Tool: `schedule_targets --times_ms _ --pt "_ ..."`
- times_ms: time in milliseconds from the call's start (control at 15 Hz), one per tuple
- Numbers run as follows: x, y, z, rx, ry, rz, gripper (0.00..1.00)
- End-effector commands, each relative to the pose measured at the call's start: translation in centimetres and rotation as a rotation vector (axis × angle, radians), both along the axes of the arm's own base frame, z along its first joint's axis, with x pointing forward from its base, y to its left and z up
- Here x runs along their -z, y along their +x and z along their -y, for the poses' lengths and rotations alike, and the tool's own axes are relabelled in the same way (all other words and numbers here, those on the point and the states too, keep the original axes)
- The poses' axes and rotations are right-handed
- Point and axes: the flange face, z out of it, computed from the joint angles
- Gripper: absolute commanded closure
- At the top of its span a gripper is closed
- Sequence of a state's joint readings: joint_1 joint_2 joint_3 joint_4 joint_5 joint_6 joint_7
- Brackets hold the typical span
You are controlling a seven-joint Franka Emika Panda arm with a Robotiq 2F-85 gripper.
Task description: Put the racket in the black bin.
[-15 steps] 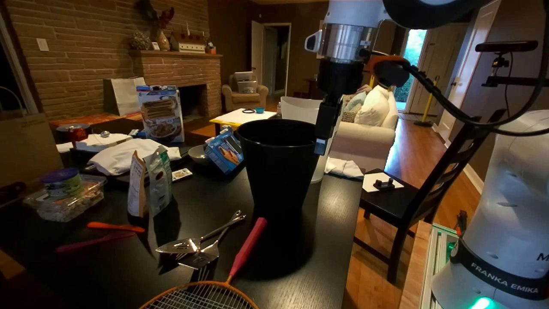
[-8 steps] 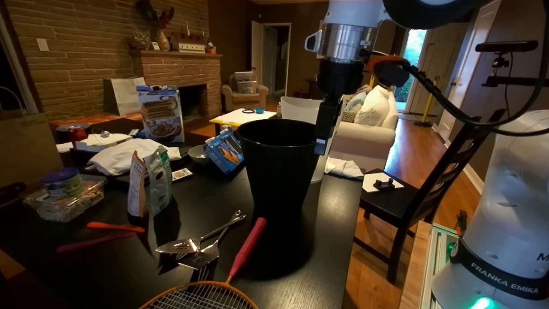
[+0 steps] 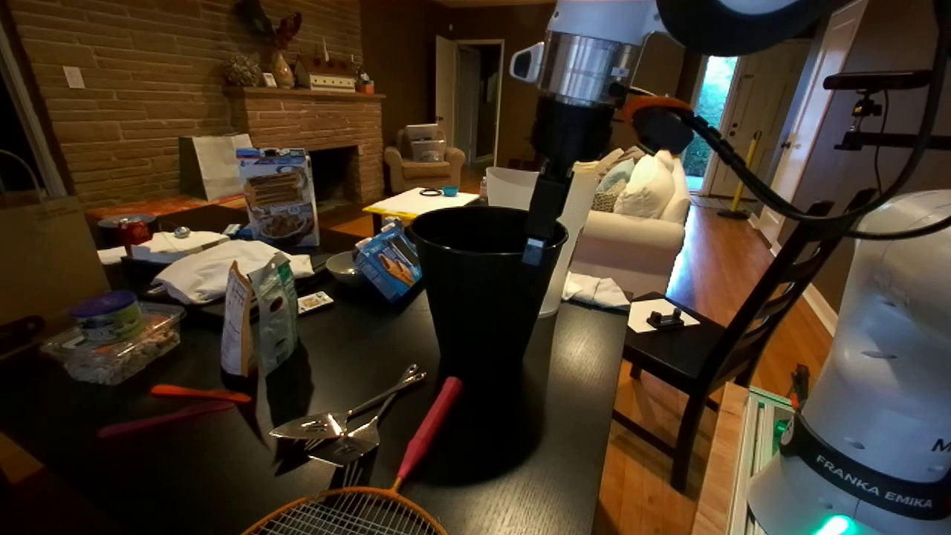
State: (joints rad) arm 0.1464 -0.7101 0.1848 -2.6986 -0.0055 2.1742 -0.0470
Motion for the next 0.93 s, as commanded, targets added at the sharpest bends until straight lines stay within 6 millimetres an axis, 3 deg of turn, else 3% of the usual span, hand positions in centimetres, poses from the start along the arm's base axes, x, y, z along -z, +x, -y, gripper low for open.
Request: schedule_targets --times_ms 0,267,400,533,667,733,867 --pt "-1.1 2.1 -6.5 -0.090 -0.089 0.117 0.00" --pt "-1.1 3.5 -15.0 -0.185 -0.120 0.180 0.00" --pt "-0.2 3.5 -18.0 -0.211 -0.137 0.151 0.00" --pt "1.6 3.4 -19.9 -0.191 -0.150 0.092 0.00" --pt "3.0 2.5 -22.3 -0.285 -0.123 0.047 0.00" --pt "2.2 2.2 -20.0 -0.232 -0.139 0.083 0.00" --pt "3.2 2.0 -21.7 -0.269 -0.128 0.052 0.00"
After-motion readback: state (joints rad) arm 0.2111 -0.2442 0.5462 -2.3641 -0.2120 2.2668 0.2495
